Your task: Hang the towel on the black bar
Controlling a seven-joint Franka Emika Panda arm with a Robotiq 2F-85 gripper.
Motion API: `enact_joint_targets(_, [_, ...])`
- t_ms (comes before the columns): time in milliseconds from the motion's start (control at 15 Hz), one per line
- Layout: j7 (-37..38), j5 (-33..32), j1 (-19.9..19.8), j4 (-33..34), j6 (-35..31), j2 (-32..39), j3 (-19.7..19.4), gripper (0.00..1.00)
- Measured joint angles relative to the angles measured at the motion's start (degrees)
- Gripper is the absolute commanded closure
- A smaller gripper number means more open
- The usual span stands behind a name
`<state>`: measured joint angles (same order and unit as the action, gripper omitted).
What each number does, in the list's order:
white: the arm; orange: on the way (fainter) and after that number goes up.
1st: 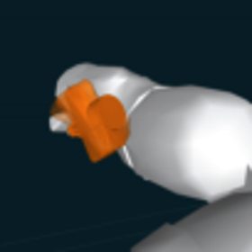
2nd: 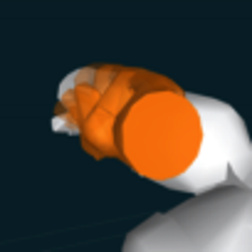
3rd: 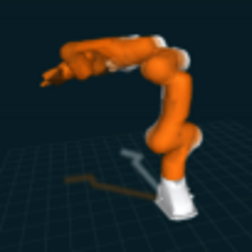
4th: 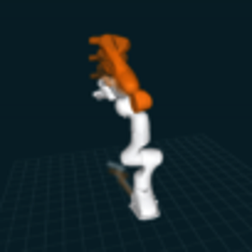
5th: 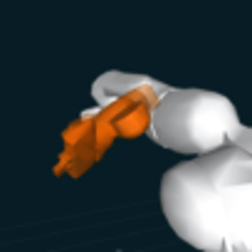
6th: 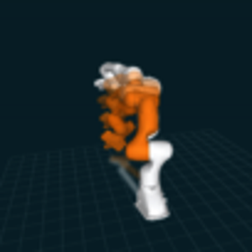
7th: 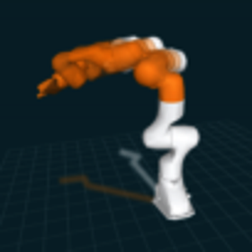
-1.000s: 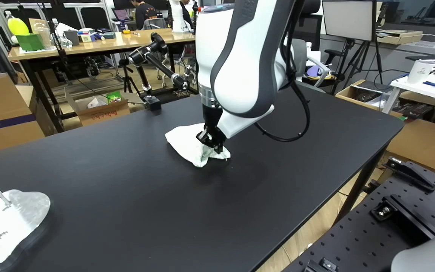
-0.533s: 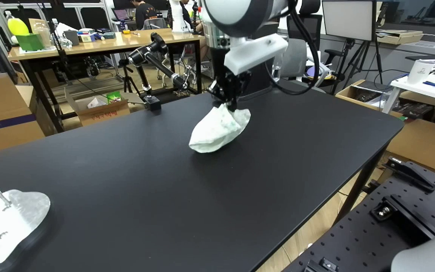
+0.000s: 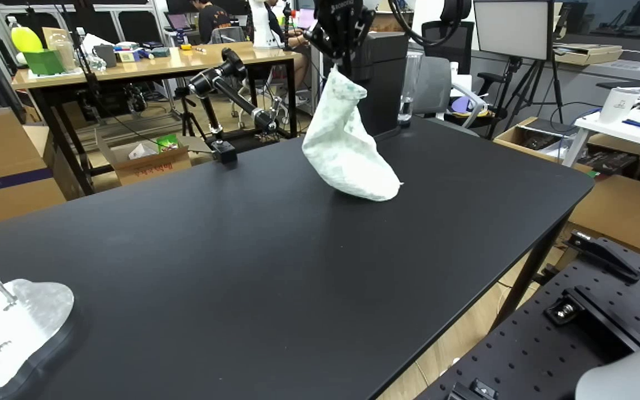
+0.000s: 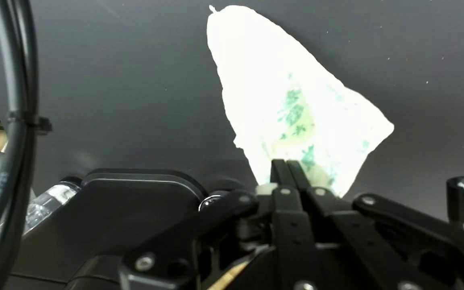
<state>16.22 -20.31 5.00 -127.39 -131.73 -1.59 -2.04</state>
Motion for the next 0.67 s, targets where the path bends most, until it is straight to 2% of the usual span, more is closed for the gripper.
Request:
enact_joint_targets(400, [-0.9, 0.1, -0.1, 13.1, 6.9, 6.8, 3.2, 1.00])
enact_joint_targets(667, [-1.3, 0.1, 1.4, 22.3, 11.2, 12.4, 4.7, 1.00])
